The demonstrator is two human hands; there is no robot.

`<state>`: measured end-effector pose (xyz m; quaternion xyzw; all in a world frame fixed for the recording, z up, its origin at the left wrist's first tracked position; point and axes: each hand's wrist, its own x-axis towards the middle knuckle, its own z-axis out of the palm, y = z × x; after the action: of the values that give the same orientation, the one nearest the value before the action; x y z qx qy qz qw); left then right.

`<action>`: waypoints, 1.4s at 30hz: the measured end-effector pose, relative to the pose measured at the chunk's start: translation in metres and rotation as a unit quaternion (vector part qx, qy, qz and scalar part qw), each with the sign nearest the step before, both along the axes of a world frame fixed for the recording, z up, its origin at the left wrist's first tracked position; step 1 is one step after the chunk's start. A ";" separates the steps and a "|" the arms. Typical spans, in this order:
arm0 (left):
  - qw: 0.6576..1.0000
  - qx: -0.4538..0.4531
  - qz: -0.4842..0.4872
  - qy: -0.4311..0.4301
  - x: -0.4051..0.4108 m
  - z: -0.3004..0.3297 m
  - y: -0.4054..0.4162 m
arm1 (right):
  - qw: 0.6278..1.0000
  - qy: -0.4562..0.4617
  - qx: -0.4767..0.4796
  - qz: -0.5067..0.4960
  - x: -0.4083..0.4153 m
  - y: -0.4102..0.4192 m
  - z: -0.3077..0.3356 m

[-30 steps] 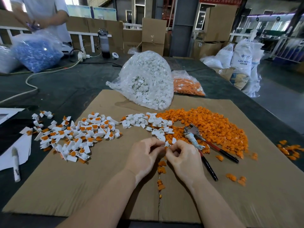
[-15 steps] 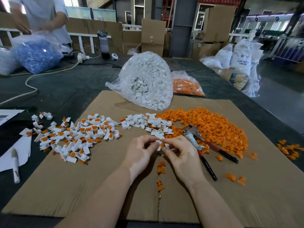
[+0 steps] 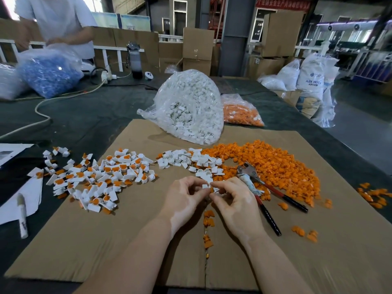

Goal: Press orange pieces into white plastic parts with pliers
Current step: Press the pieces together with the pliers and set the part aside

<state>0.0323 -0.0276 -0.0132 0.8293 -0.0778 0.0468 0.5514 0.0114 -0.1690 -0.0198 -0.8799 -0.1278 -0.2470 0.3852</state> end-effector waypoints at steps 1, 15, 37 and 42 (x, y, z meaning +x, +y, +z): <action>1.000 -0.001 0.001 0.004 0.000 0.000 0.000 | 1.000 -0.003 -0.002 -0.008 0.000 0.000 0.001; 0.995 -0.081 0.025 0.045 0.003 0.002 -0.002 | 0.868 0.317 -0.263 -0.277 0.001 -0.048 0.027; 0.936 -0.307 0.081 0.154 0.006 0.014 -0.002 | 0.932 0.358 -0.050 0.032 -0.012 -0.017 0.069; 0.930 -0.316 0.089 0.163 0.005 0.020 -0.005 | 0.910 0.407 -0.031 0.077 -0.015 -0.012 0.073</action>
<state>0.0369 -0.0330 0.0066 0.6117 0.1064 -0.0177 0.7837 -0.0037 -0.1813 0.0533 -0.9032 -0.0349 0.1668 0.3938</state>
